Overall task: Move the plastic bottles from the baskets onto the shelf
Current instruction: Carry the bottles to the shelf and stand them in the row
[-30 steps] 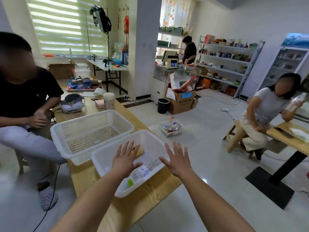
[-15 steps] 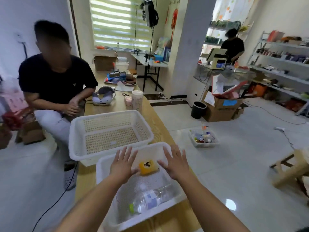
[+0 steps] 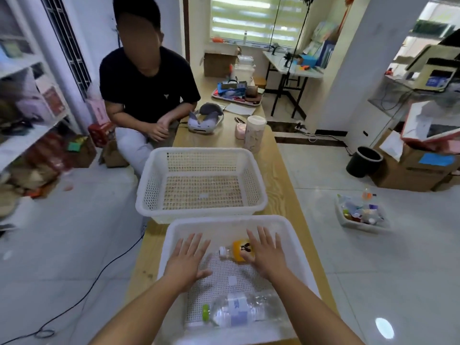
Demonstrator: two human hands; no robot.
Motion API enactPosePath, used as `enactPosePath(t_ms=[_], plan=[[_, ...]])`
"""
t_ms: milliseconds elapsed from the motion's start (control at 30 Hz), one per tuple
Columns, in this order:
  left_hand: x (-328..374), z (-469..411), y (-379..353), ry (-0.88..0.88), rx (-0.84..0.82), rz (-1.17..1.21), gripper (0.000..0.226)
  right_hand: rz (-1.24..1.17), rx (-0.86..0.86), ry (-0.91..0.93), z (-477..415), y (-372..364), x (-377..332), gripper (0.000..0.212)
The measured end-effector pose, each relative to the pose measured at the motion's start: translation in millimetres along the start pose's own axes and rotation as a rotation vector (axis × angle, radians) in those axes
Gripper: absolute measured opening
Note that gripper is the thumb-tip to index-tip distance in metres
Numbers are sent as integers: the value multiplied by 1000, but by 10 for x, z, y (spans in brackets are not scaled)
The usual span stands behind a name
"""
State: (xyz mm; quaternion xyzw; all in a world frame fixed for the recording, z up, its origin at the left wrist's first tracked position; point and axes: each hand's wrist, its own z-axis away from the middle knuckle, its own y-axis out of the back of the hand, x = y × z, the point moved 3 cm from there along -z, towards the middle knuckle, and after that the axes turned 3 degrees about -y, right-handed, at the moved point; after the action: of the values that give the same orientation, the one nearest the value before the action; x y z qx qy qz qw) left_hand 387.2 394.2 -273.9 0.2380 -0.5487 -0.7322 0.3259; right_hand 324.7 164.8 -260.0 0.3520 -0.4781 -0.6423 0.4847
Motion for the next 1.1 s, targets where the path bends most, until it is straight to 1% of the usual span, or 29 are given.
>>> enactPosePath(t_ms=[200,300,367,500,600,667,733,800,833,900,967,1000,1033,1100], plan=[[133,40,-253,-227,-87,-1,87,68,-71,64,-157,-176,21,78],[201,54,-359,-332,-151,21,88,75,-43,78,-180,-246,32,80],[233,65,-387,-381,-194,31,84,54,-14,81,-198,-256,41,79],[307,101,-442,-436,-235,46,71,13,43,89,-234,-230,46,66],[350,113,-456,-418,-267,65,59,-2,77,89,-239,-225,42,59],[345,58,-365,-400,-262,22,49,7,74,65,-242,-211,44,56],[292,-39,-222,-330,-199,-40,37,23,46,37,-237,-198,44,54],[228,-133,-73,-210,-125,-82,30,18,12,4,-222,-200,45,51],[196,-168,1,-125,-92,-67,31,4,-5,-21,-207,-198,46,51],[166,-204,85,93,-33,49,33,-35,-51,-74,-167,-197,56,55],[177,-157,101,349,12,244,29,-66,-107,-133,-118,-204,69,62],[213,-116,72,459,-16,390,30,-84,-133,-167,-85,-206,71,65],[282,-84,-8,528,-83,569,36,-106,-160,-198,-55,-216,72,67],[557,3,-202,574,-299,982,55,-173,-218,-256,-11,-254,79,73]])
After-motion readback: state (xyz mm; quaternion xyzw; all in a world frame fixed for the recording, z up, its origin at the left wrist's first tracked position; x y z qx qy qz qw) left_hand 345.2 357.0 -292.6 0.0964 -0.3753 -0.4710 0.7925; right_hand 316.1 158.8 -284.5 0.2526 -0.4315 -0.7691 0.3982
